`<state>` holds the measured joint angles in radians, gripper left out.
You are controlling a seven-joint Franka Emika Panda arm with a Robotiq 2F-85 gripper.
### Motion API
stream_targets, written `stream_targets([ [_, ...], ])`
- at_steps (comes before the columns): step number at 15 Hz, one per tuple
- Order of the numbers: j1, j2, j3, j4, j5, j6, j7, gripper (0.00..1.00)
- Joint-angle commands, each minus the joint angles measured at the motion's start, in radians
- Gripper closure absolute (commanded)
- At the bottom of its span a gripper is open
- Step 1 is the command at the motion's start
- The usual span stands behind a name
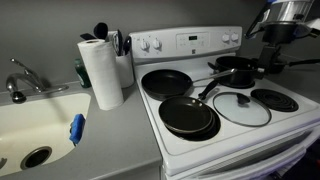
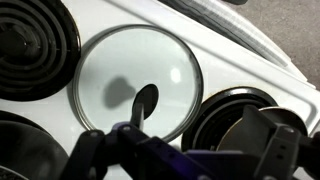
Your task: Press the switch on the left side of the stove
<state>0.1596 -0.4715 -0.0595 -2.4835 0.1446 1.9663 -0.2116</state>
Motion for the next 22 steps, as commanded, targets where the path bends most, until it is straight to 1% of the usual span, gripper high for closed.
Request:
stream_targets([
  [1,-0.022,0.001,0.020,0.002,0.009,-0.003,-0.008,0.00],
  [20,-0.022,0.001,0.020,0.002,0.009,-0.003,-0.008,0.00],
  [22,-0.020,0.021,0.023,0.020,0.008,-0.006,-0.009,0.00],
])
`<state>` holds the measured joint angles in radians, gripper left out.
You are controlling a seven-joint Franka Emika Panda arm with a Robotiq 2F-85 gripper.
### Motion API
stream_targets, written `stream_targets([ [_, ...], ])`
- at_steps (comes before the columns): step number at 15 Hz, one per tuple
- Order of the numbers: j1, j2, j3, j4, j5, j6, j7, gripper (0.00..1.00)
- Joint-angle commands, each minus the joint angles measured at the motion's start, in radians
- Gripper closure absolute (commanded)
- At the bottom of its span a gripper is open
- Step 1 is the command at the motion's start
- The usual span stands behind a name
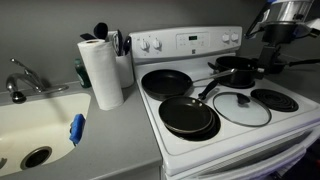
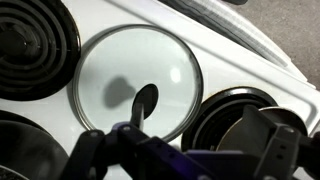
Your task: Press the switch on the left side of the stove
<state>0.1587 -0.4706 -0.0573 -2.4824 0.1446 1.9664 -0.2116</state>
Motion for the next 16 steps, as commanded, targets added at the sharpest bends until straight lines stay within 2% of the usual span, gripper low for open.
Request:
stream_targets([
  [1,-0.018,0.034,0.022,0.030,0.005,-0.008,-0.012,0.00],
  [6,-0.016,0.114,0.021,0.098,0.005,-0.001,-0.038,0.00],
  [16,-0.018,0.412,0.060,0.403,-0.049,-0.016,-0.159,0.00],
])
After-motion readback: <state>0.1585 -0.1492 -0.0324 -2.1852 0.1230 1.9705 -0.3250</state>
